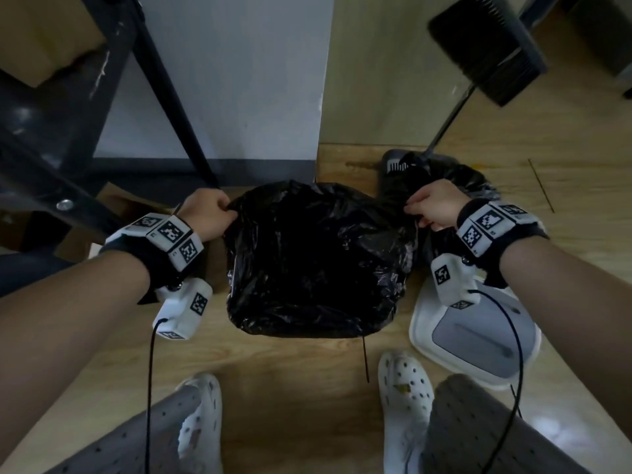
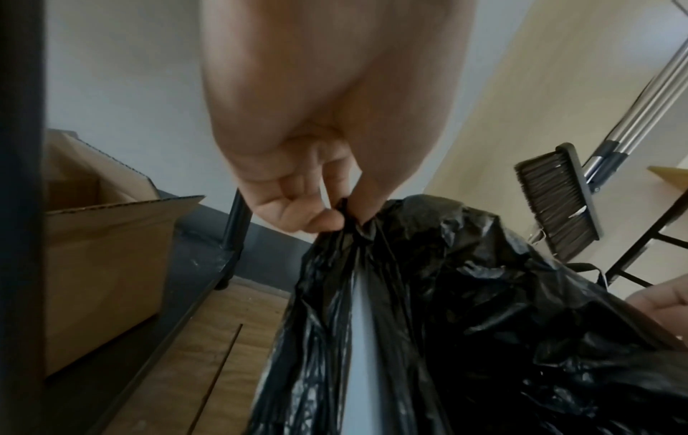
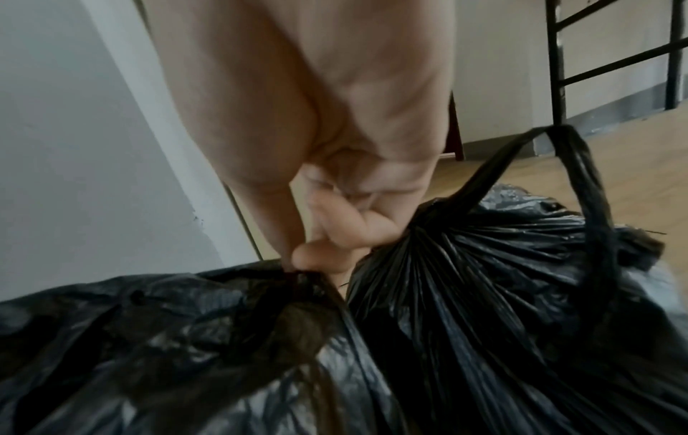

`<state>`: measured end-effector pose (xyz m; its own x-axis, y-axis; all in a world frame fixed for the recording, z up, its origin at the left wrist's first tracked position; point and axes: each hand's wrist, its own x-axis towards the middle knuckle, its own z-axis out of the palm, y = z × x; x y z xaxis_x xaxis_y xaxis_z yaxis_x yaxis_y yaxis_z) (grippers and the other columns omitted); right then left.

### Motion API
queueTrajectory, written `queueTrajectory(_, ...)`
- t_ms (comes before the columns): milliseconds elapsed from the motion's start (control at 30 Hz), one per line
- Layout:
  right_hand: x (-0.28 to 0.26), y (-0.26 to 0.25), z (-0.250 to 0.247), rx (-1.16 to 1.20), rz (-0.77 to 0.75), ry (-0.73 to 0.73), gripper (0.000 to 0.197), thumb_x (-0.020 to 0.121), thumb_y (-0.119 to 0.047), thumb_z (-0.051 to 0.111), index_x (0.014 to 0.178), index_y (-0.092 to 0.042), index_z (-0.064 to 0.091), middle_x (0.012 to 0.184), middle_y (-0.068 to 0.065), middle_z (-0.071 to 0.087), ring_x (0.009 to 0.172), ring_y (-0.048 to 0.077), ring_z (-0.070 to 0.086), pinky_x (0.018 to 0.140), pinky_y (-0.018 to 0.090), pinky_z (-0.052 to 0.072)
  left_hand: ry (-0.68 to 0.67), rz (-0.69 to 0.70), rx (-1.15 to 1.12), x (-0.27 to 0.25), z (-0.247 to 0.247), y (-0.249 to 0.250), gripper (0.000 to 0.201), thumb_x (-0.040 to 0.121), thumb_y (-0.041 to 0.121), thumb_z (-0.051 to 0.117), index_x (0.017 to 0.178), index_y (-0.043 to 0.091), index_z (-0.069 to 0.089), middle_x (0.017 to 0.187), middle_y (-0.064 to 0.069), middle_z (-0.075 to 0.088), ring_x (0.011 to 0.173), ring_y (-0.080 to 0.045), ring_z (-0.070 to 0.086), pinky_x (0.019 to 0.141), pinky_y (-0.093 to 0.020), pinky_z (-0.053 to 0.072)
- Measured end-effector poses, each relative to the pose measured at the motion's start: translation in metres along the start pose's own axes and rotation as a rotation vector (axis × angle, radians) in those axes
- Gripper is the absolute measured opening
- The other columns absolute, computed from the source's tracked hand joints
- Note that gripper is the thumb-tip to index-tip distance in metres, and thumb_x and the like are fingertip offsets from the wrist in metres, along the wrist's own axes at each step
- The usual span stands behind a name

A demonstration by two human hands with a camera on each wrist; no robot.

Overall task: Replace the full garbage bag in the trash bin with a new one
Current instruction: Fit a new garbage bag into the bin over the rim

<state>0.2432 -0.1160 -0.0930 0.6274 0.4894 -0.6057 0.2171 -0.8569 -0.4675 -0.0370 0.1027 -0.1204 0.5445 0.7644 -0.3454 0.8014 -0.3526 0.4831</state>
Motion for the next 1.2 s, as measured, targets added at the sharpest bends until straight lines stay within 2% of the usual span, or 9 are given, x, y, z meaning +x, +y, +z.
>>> queueTrajectory(167, -0.004, -0.007, 0.003, -0.004, -0.034, -0.092, 0.035, 0.087, -0.019, 0.065, 0.119, -0.004, 0.059, 0.070, 0.013, 0.050, 0.057, 0.022, 0.042, 0.048, 0.029, 0.033, 0.029, 0.020, -0.140, 0.004, 0.001, 0.014, 0.010, 0.081, 0.017, 0.063, 0.090, 0.015, 0.067, 0.082, -0.003, 0.063, 0.083, -0.022, 0.059, 0.076, -0.027, 0.044)
queueTrajectory(267, 0.004, -0.015, -0.002, 0.069, -0.066, 0.025, 0.031, 0.088, -0.017, 0.064, 0.116, -0.003, 0.062, 0.067, 0.010, 0.050, 0.058, 0.020, 0.043, 0.048, 0.029, 0.034, -0.014, 0.076, -0.107, 0.008, 0.001, 0.024, 0.007, 0.083, 0.021, 0.065, 0.082, 0.014, 0.068, 0.077, -0.003, 0.063, 0.082, -0.021, 0.061, 0.074, -0.024, 0.039)
queueTrajectory(500, 0.031, -0.025, -0.005, -0.076, -0.114, 0.056, 0.019, 0.088, -0.022, 0.065, 0.098, -0.007, 0.069, 0.063, -0.001, 0.052, 0.054, 0.012, 0.046, 0.045, 0.018, 0.036, 0.197, 0.063, -0.142, 0.029, 0.011, 0.018, 0.027, 0.080, 0.007, 0.065, 0.063, 0.022, 0.050, 0.080, -0.004, 0.061, 0.079, -0.022, 0.058, 0.074, -0.028, 0.044)
queueTrajectory(733, 0.046, -0.029, -0.003, 0.103, -0.082, -0.011, 0.015, 0.090, -0.018, 0.062, 0.094, -0.006, 0.069, 0.076, 0.005, 0.070, 0.048, 0.012, 0.039, 0.036, 0.017, 0.030, 0.180, 0.015, -0.133, 0.043, 0.013, 0.009, 0.023, 0.082, 0.001, 0.053, 0.084, 0.015, 0.071, 0.093, -0.010, 0.071, 0.096, -0.026, 0.064, 0.083, -0.023, 0.043)
queueTrajectory(800, 0.047, -0.029, -0.004, 0.106, -0.091, -0.016, 0.015, 0.089, -0.018, 0.063, 0.096, -0.007, 0.069, 0.080, 0.004, 0.072, 0.050, 0.011, 0.040, 0.042, 0.021, 0.030, 0.149, -0.033, -0.188, 0.043, 0.012, 0.012, 0.015, 0.084, 0.015, 0.059, 0.098, 0.013, 0.063, 0.096, -0.005, 0.065, 0.099, -0.024, 0.061, 0.086, -0.027, 0.043)
queueTrajectory(900, 0.044, -0.029, -0.008, 0.101, -0.122, -0.015, 0.014, 0.087, -0.017, 0.065, 0.096, -0.008, 0.070, 0.086, 0.005, 0.073, 0.051, 0.010, 0.042, 0.039, 0.018, 0.031, -0.031, -0.011, -0.200, 0.041, 0.010, 0.015, 0.037, 0.079, 0.035, 0.069, 0.111, 0.018, 0.059, 0.100, 0.001, 0.059, 0.100, -0.018, 0.057, 0.095, -0.029, 0.043)
queueTrajectory(1033, 0.034, -0.029, -0.018, 0.178, -0.163, -0.022, 0.015, 0.083, -0.014, 0.069, 0.097, -0.011, 0.069, 0.086, 0.005, 0.075, 0.046, 0.008, 0.041, 0.034, 0.013, 0.028, 0.001, 0.147, -0.071, 0.040, 0.005, 0.016, 0.010, 0.076, 0.027, 0.072, 0.083, 0.026, 0.065, 0.094, -0.005, 0.065, 0.101, -0.027, 0.057, 0.095, -0.039, 0.046)
queueTrajectory(1133, 0.023, -0.025, -0.026, 0.212, -0.195, -0.042, 0.015, 0.082, -0.013, 0.069, 0.097, -0.010, 0.068, 0.086, 0.006, 0.075, 0.043, 0.006, 0.040, 0.034, 0.014, 0.027, -0.042, 0.185, -0.134, 0.034, -0.001, 0.028, 0.009, 0.079, 0.013, 0.069, 0.076, 0.017, 0.061, 0.077, 0.000, 0.059, 0.080, -0.019, 0.055, 0.069, -0.023, 0.044)
queueTrajectory(1200, 0.016, -0.021, -0.029, 0.218, -0.213, -0.042, 0.014, 0.082, -0.012, 0.069, 0.096, -0.012, 0.067, 0.085, 0.006, 0.073, 0.044, 0.007, 0.041, 0.036, 0.015, 0.027, -0.132, 0.170, -0.202, 0.027, -0.005, 0.036, 0.019, 0.081, 0.009, 0.065, 0.065, 0.016, 0.058, 0.072, -0.002, 0.058, 0.075, -0.016, 0.053, 0.066, -0.020, 0.040)
